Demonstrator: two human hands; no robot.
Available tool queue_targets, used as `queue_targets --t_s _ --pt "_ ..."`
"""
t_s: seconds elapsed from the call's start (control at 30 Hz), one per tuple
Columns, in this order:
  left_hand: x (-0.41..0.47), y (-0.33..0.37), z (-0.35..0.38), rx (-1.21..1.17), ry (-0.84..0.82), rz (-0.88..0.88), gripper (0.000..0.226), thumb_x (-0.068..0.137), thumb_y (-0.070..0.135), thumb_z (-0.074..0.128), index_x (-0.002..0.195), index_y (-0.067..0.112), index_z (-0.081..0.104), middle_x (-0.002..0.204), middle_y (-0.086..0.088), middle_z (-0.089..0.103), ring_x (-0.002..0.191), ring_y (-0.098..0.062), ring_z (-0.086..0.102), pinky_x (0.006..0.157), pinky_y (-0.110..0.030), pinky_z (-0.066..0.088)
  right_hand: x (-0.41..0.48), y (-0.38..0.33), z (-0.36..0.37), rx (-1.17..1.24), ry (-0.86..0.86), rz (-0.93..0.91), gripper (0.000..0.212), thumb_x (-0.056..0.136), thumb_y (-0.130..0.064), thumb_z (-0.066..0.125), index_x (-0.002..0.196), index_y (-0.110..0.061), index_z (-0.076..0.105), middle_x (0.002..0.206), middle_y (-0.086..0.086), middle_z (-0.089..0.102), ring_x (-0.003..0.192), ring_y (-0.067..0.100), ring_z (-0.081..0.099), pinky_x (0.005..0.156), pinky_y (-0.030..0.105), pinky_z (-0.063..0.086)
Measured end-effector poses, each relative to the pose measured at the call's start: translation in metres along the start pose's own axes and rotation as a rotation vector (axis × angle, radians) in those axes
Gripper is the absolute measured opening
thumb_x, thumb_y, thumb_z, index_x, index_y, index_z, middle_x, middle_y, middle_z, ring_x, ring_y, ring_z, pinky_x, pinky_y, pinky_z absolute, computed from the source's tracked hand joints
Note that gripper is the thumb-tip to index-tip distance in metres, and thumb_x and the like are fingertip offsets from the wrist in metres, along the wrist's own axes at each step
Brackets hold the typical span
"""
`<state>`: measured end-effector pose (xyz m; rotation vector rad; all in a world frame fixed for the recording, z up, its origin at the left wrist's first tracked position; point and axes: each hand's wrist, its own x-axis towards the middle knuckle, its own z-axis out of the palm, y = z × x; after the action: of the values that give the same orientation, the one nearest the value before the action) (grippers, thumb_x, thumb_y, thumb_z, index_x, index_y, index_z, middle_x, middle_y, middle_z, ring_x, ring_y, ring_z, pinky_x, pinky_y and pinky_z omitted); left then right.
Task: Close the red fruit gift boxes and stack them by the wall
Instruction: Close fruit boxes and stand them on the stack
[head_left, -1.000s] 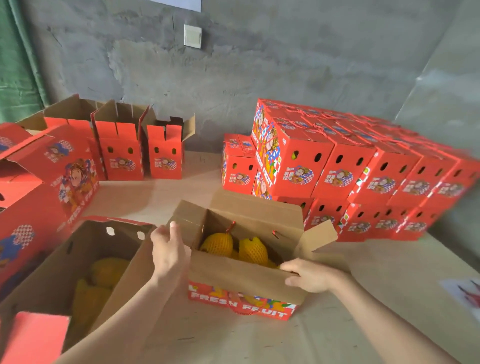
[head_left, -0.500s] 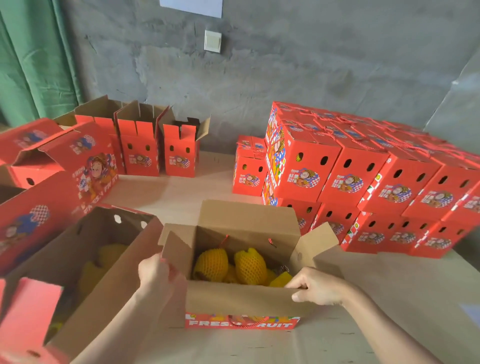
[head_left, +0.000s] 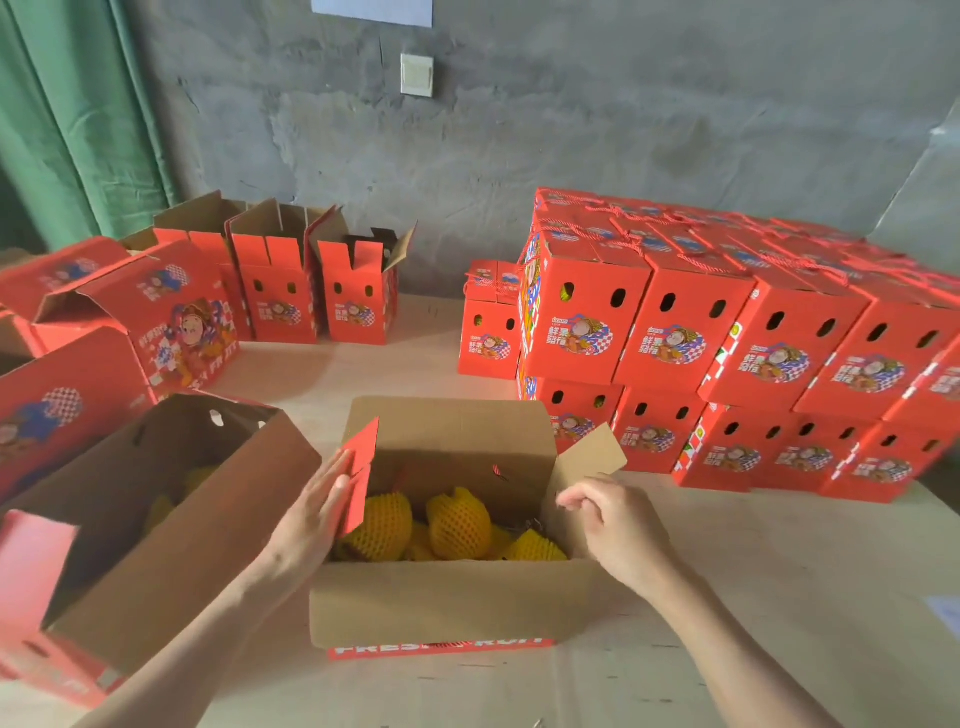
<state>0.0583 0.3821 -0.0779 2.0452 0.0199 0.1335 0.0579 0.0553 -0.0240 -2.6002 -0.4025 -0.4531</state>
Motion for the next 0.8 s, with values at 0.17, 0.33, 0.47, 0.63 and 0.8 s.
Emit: queue_targets --t_s 0.17,0.33,0.47,0.63,0.8 --pt "0.002 0.005 0.004 0.29 -0.133 0.05 0.054 0.1 0.032 0.035 0.15 0.028 0.014 0.157 0.01 0.005 0.146 -0.014 0.01 0.118 -0.03 0.014 -0.069 0.032 0.026 0.145 0.417 -0.084 0.025 0.077 -0.002 0.041 0.054 -0.005 0.053 0.06 0.0 0.051 0.062 0.011 0.046 0.057 0.021 0.038" --pt "0.013 0.007 0.003 0.655 -0.301 0.006 0.053 0.102 0.038 0.025 0.152 0.026 0.009 0.159 0.01 -0.005 0.147 -0.02 0.0 0.119 -0.038 0.008 -0.082 0.069 0.067 0.35 0.253 0.357 0.025 0.08 0.018 0.058 0.081 -0.003 0.071 0.078 0.004 0.07 0.076 0.015 0.064 0.076 0.011 0.046" --pt "0.017 0.008 0.002 0.712 -0.363 -0.042 0.054 0.102 0.04 0.023 0.152 0.028 0.006 0.158 0.013 -0.009 0.147 -0.02 -0.003 0.118 -0.045 0.011 -0.03 0.055 0.053 1.026 0.137 0.694 0.02 0.098 -0.007 0.046 0.105 -0.016 0.063 0.095 0.001 0.071 0.087 0.018 0.061 0.075 0.031 0.053" --pt "0.015 0.01 0.001 0.575 -0.376 -0.035 0.054 0.103 0.034 0.026 0.152 0.024 0.007 0.158 0.012 -0.006 0.147 -0.015 -0.002 0.119 -0.033 0.007 -0.009 0.018 0.047 0.859 -0.09 0.334 0.033 0.097 -0.03 0.04 0.127 -0.031 0.055 0.128 -0.021 0.055 0.109 -0.008 0.053 0.082 0.005 0.044" --pt "0.019 0.011 -0.009 0.348 -0.4 -0.06 0.054 0.103 0.021 0.037 0.151 0.023 0.012 0.157 0.015 0.0 0.145 -0.014 0.008 0.116 -0.031 0.022 -0.025 0.003 0.05 0.85 0.003 0.3 0.041 0.096 -0.006 0.051 0.132 -0.025 0.046 0.145 -0.004 0.04 0.136 0.011 0.036 0.114 0.03 0.031"
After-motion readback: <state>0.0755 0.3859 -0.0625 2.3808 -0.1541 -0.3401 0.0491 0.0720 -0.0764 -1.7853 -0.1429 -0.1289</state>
